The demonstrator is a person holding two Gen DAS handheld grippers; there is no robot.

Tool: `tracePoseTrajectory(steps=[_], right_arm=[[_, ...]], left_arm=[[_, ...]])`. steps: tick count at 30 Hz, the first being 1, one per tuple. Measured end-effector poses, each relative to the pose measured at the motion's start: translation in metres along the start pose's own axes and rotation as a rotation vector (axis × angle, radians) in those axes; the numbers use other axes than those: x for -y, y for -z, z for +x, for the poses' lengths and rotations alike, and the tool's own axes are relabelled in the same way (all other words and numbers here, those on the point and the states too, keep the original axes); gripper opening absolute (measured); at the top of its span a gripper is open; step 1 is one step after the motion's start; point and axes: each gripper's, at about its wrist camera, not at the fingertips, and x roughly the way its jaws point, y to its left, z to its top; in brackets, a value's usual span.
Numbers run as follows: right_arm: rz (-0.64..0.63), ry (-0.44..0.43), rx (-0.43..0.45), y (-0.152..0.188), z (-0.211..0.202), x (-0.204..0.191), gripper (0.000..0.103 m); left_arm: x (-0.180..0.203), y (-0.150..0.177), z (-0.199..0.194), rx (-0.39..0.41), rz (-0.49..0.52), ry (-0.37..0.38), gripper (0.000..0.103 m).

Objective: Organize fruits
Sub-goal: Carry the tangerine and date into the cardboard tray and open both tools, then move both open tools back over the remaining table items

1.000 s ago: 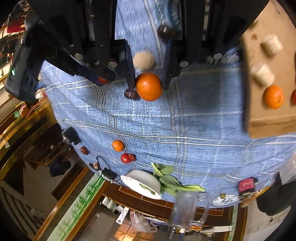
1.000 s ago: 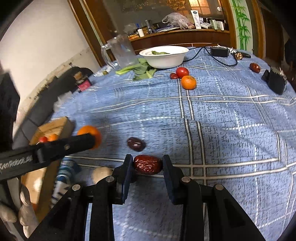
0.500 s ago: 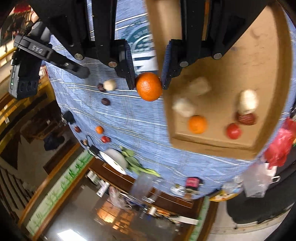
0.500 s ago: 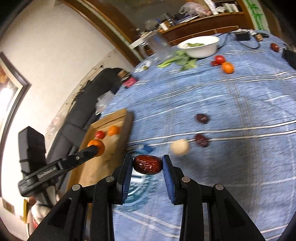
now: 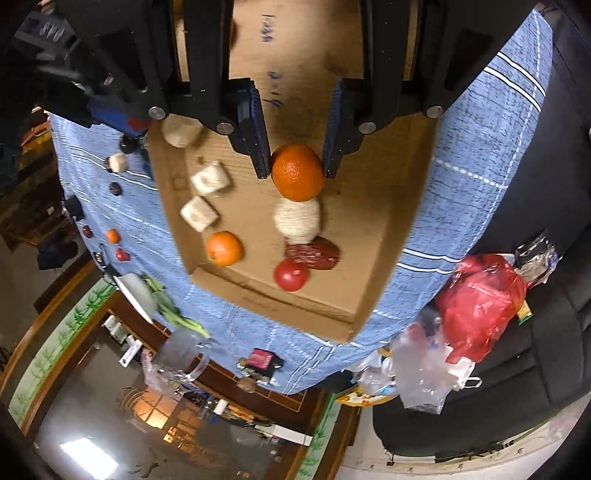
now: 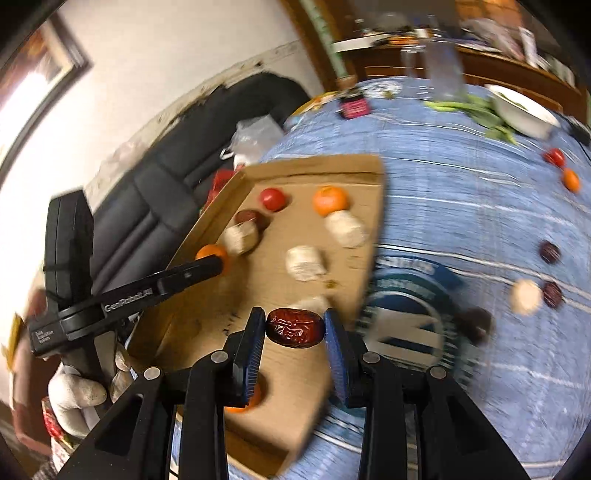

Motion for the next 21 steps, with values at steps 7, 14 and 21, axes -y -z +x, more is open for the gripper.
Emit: tracePoseTrajectory(steps=[7,14,21], right_arm=[[-0.119,0.061,-0.036,-0.008,0.039,-0.032,0.036],[-0.186,0.135,-0.038,-0.006,0.058,-0.044,0.036],[-0.193,0.13,0.027,-0.006,0.037,-0.05,0.06]], left_arm=[[0.0,-0.007,0.011,-0.015,0.013,-0.03,0.028],[-0.007,-0.007,-0.006,0.016,-0.03,0.01,0.038],[-0.004,-0.004,-0.064,0.148,-0.048,0.036,0.051]])
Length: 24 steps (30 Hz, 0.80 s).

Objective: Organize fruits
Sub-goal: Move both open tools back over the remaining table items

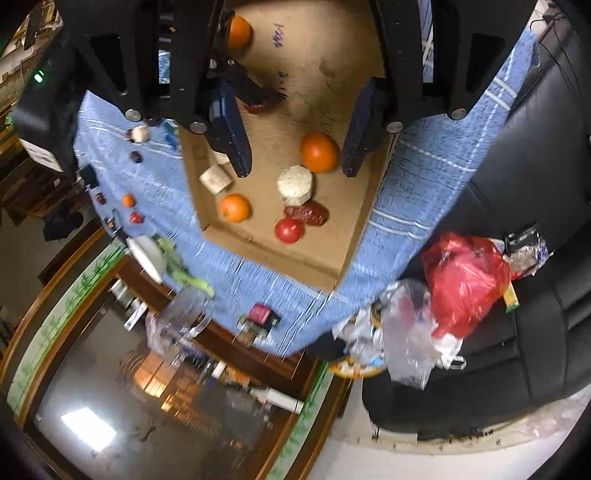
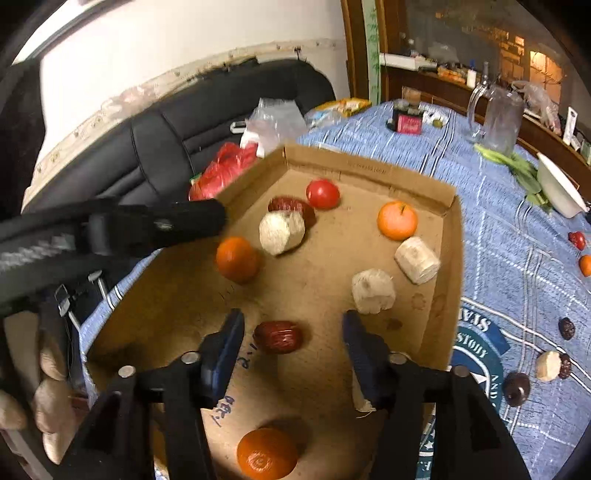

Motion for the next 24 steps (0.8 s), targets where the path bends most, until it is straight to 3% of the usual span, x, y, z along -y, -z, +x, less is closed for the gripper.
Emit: tracePoseTrajectory(steps=[7,10,12,17,24], right_arm=[[0.049,-0.014,0.112,0.022,-0.065,0.012,0.06],[0.101,0.026,0.176,0.051,-0.103,0.032,0.067],[0.167,0.072,0.215,0.074,-0.125,0.053,0.073],[0.416,0.097,0.25,0.128,-0.167,0.114,0.073],[0.498,0.208,0.344,0.173,-0.224,0.147,0.074]], left_arm=[[0.029,0.026,-0.06,0.114,0.063,0.03,0.065],[0.041,0.047,-0.077,0.133,0.077,0.054,0.069],[0.049,0.064,-0.083,0.133,0.088,0.057,0.072],[0.086,0.093,-0.075,0.063,0.172,0.045,0.072],[0.166,0.136,-0.081,0.077,0.362,0.053,0.072]])
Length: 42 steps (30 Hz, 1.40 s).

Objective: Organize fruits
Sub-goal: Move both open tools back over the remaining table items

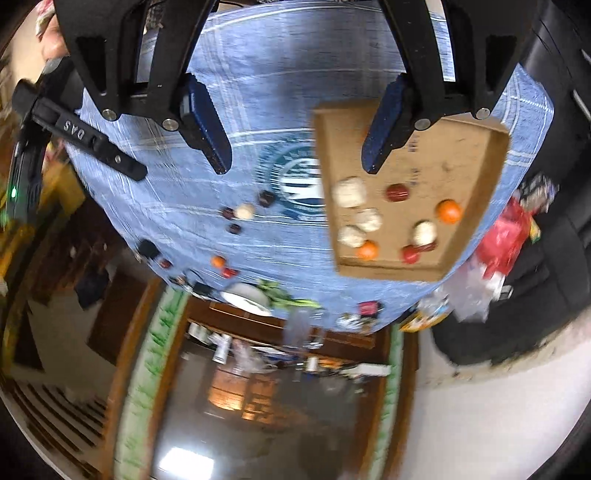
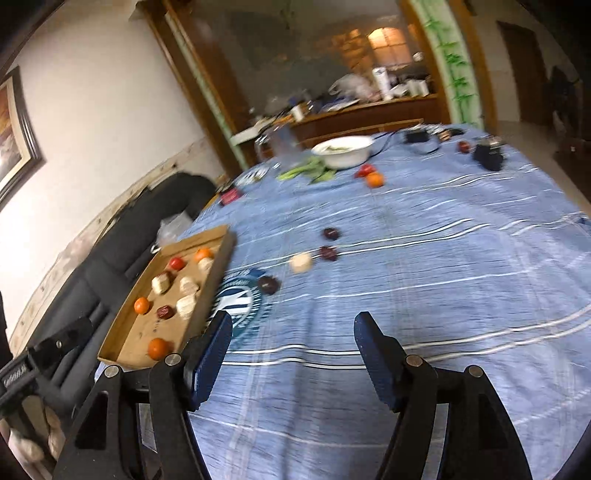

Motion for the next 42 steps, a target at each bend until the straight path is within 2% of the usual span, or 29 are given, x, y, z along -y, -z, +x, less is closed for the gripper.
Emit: tracePoseTrajectory(steps=[7,14,27,42], right_arm=[[-0.021,0.066,0.033,0.012,-0.015,0.021,0.075],[0.003,0.088,0.023,0.018,-0.011,0.036,0.075],[-0.018,0.102,-0.001,0.022,-0.005,0.029,0.075],[-0.021,0.114,-0.028,0.028,0.004,0.03,0.075]], left_arm=[[0.081,0.03,0.022,-0.058,0.221,0.026,0.072],[0.104,0.047,0.026,-0.04,0.338,-0.043,0.072],[0.101,0.049,0.027,-0.023,0.37,-0.108,0.072],[0.095,0.054,0.04,-0.059,0.359,-0.101,0.072]])
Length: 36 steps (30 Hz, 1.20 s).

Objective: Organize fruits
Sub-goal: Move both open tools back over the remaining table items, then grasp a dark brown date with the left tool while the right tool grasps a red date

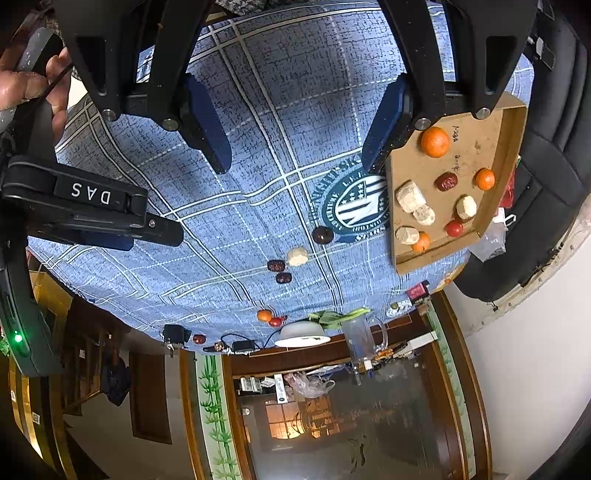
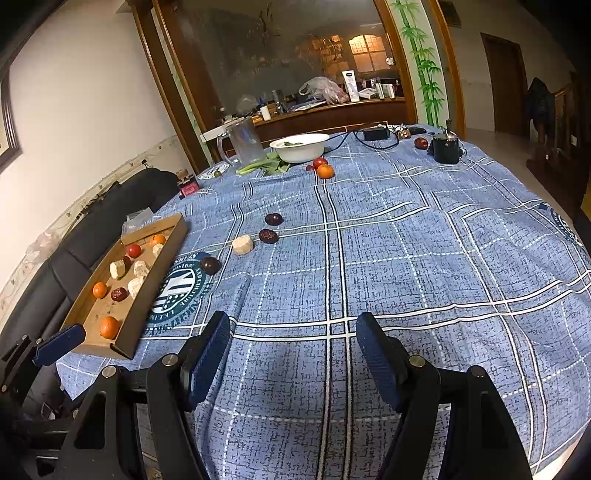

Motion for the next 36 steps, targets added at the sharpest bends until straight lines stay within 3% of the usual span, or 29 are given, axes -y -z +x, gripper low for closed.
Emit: tracePoseTrajectory(steps=[11,22,36], right_arm=[[0.037,0.006,-0.044,-0.001,0.022,0.02,0.075],[0.091,-0.008,-0.092,-0.011,0.046,0.035,0.075],[0.072,-0.034,-0.137,-0.016,0.061,0.027,0.075]], left_arm=[[-0.011,0.012,0.048,-0.104,-0.034,-0.004,0.073],[-0.017,0.012,0.073,-0.143,-0.028,-0.025,0.073],[-0.024,0.011,0.092,-0.181,-0.055,0.016,0.073]])
